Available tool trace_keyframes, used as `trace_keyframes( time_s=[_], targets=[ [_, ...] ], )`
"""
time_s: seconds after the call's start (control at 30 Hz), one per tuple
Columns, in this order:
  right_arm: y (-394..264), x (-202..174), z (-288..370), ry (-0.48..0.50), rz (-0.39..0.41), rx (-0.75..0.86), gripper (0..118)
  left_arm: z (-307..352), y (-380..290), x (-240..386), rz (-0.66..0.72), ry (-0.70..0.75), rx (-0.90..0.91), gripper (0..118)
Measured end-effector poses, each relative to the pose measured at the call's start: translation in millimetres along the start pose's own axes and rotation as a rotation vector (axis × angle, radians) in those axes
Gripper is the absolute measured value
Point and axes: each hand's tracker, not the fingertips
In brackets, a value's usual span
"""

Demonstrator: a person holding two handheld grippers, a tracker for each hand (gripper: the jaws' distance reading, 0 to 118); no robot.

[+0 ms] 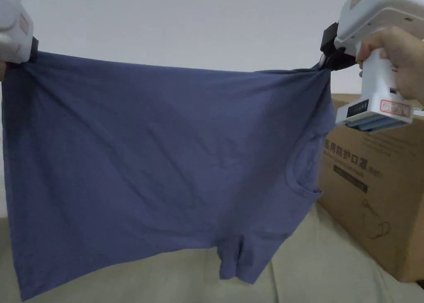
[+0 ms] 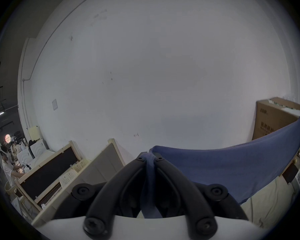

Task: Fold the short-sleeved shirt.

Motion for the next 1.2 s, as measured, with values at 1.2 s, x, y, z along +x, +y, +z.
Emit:
trace_keyframes(
  time_s=[1.2],
  targets=[
    [-359,125,-54,-0.001,0.064,-0.527,2,63,-382,28,0.014,-0.173,-0.562,2]
  ],
)
